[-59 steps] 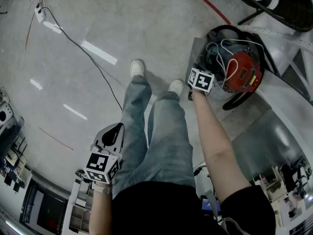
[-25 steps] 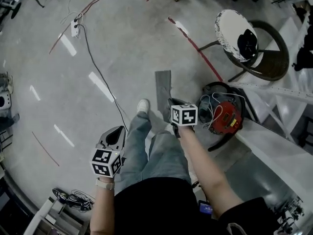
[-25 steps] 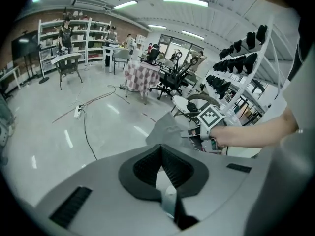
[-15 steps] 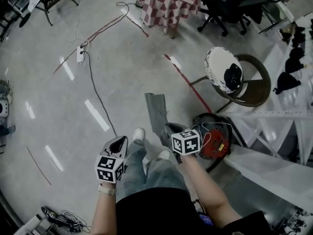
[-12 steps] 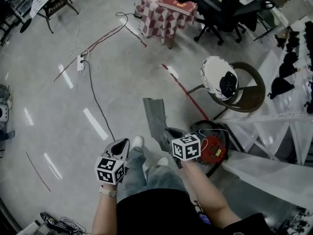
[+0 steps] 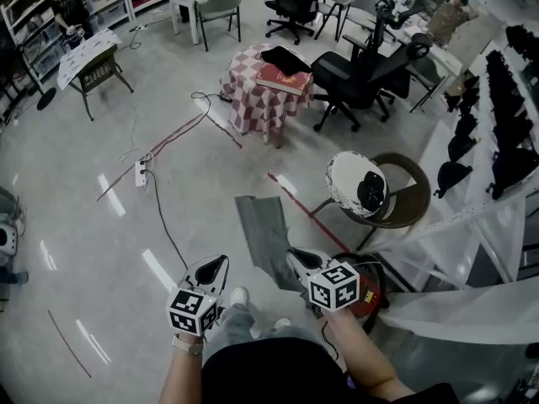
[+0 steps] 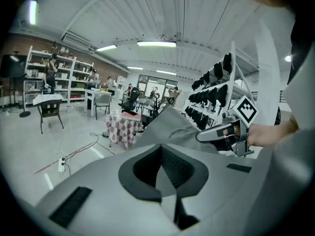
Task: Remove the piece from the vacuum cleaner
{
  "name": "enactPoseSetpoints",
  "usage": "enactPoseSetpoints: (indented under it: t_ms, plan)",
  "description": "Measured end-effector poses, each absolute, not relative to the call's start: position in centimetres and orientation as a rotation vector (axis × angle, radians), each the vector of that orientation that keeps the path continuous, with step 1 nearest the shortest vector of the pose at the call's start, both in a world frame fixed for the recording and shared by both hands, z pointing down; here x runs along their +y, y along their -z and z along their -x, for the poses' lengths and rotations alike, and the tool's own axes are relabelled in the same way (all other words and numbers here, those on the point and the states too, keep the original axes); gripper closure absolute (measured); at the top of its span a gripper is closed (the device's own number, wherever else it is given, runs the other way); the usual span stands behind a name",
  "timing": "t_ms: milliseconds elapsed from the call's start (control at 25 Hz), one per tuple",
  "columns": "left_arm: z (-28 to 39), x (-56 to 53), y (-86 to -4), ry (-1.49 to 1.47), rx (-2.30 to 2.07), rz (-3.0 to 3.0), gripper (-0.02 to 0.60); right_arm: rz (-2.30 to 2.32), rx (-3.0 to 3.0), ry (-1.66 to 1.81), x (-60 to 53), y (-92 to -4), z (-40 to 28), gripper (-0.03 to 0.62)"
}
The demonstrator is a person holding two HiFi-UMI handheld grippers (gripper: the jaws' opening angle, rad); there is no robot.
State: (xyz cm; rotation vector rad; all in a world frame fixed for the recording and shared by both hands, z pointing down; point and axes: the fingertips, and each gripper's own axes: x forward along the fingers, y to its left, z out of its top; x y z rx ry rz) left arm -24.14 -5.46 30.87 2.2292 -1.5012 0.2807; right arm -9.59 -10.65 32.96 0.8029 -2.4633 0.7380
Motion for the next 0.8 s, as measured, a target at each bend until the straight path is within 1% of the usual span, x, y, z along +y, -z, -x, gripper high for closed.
enactPoseSetpoints:
  t_ms: [200, 440, 800]
  plan:
    - [24.1, -5.8, -26.7, -0.215, -1.508, -2.318, 0.563, -0.845, -2.589, -0.638, -10.0, -27.0, 9.2, 0.548]
    - [22.8, -5.1, -23.2, -0.204, -1.481, -2.462, 0.563, -0.904, -2.673, -0.525, -8.9, -21.6, 7.4, 0.548]
    - [20.8, -6.2, -19.1, -0.131, -1.439, -2.597, 0.563, -0.987, -2.750, -0.456, -7.7, -18.7, 5.7, 0.548]
